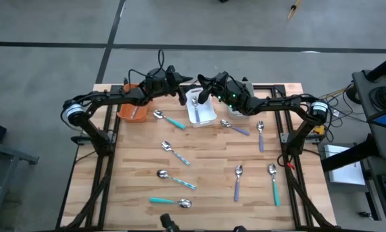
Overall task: Sort silverware by color (type)
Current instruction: Put the blue patterned spoon into the orange bin
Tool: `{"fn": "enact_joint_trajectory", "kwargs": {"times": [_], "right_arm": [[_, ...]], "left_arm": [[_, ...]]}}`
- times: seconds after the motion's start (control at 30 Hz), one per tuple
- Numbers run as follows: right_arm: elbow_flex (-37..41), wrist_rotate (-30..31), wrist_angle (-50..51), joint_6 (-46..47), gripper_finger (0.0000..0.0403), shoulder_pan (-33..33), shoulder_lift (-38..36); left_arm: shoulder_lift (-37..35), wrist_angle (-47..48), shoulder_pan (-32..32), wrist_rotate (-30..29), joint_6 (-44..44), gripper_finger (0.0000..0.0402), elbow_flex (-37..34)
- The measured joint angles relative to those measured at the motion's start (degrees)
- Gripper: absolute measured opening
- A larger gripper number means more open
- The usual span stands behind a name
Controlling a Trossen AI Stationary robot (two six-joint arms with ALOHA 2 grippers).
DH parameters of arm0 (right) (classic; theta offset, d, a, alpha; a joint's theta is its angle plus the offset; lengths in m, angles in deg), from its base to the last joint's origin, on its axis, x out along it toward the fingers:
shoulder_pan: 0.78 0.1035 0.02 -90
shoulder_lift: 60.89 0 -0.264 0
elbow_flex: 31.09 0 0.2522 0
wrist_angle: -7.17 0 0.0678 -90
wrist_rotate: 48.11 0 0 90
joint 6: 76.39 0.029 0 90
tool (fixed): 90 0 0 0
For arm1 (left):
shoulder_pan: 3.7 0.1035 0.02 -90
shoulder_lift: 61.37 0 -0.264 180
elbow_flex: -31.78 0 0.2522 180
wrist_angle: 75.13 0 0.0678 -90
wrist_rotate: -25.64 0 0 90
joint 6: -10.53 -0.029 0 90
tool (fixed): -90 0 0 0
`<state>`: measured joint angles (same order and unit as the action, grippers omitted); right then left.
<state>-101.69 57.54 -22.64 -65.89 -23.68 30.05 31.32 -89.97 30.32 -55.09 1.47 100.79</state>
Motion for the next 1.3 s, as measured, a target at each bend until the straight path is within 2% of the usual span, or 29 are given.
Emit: {"fn": "enact_joint_trajectory", "kwargs": {"times": [0.13, 0.3, 0.73, 0.87, 0.93, 1.3], "right_arm": [[0.00, 2.66, -0.01, 1.66, 0.0012, -0.02, 0.00], [0.00, 3.03, -0.02, 2.43, 0.0012, -0.05, 0.02], [0.00, 3.04, -1.27, 3.17, 0.0012, -0.07, 0.02], [0.00, 2.94, -0.93, 2.76, 0.0013, -0.05, 0.02], [0.00, 2.85, -0.24, 2.78, 0.0016, -0.05, 0.02], [0.02, 2.43, 1.84, 2.52, 0.0080, -0.67, 0.00]], "left_arm": [[-0.19, 0.01, -0.14, -1.00, -0.04, 0.0102, -0.07], [-0.17, 0.01, -0.37, -2.30, 0.39, 0.0069, -0.07], [-0.14, -0.77, -0.86, -2.76, 0.30, 0.0052, 0.21], [-0.14, -0.39, -1.09, -2.55, 0.09, 0.0015, 0.21], [-0.07, 0.07, -1.14, -2.41, 0.69, 0.0009, 0.21], [-3.47, 7.71, -0.48, -3.59, 5.91, 0.0002, 0.24]]}}
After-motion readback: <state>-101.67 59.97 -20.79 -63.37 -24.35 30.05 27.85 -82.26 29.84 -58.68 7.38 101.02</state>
